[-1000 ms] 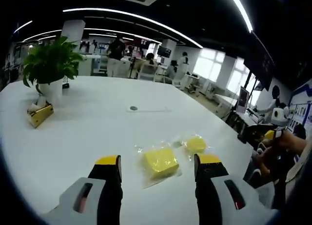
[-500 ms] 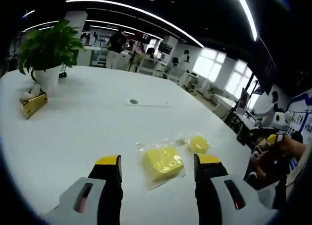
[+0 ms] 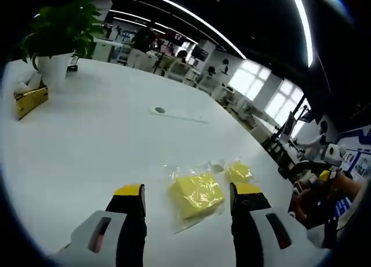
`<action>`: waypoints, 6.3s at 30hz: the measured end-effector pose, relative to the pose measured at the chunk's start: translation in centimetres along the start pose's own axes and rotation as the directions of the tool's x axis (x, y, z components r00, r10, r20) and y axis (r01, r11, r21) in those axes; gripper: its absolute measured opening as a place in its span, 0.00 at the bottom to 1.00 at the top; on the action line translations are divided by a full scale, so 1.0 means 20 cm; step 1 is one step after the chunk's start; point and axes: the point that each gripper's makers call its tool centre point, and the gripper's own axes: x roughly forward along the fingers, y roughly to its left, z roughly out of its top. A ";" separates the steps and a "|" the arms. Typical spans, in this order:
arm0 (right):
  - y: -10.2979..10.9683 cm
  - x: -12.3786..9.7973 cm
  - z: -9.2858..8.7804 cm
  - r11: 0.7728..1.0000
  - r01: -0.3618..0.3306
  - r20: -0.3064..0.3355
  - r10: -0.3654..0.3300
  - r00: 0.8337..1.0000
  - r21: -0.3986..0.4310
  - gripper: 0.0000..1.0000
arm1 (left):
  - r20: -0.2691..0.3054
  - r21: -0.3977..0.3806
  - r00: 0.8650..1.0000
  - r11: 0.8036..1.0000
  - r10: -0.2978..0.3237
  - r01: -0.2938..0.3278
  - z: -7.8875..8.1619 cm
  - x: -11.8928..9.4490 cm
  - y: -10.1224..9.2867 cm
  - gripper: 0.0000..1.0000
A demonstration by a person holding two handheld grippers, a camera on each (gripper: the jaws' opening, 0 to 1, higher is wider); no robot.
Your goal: Compare the silicone blocks by pressing each to a similar depth, holding the contact briefly, and releasing to observe deformation and rebound differences across the visible hardness samples.
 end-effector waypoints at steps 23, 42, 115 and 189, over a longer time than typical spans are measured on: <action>-0.02 0.03 -0.08 0.999 0.028 -0.070 -0.026 0.997 0.025 0.69 | 0.020 -0.248 0.991 0.959 -0.133 0.134 -0.05 0.29 0.08 0.50; -0.06 0.04 -0.12 0.998 0.057 -0.114 -0.053 0.992 0.030 0.69 | 0.068 -0.474 0.961 0.839 -0.267 0.267 -0.11 0.48 0.09 0.30; 0.10 -0.03 0.02 0.996 -0.021 -0.023 0.019 1.000 -0.092 0.65 | 0.105 -0.068 0.938 0.938 -0.331 0.339 0.15 0.21 -0.47 0.00; 0.37 0.38 0.47 0.802 -0.458 -0.125 0.447 0.886 -0.383 0.76 | -0.091 0.255 0.807 0.769 -0.584 0.586 0.37 -0.03 -1.35 0.00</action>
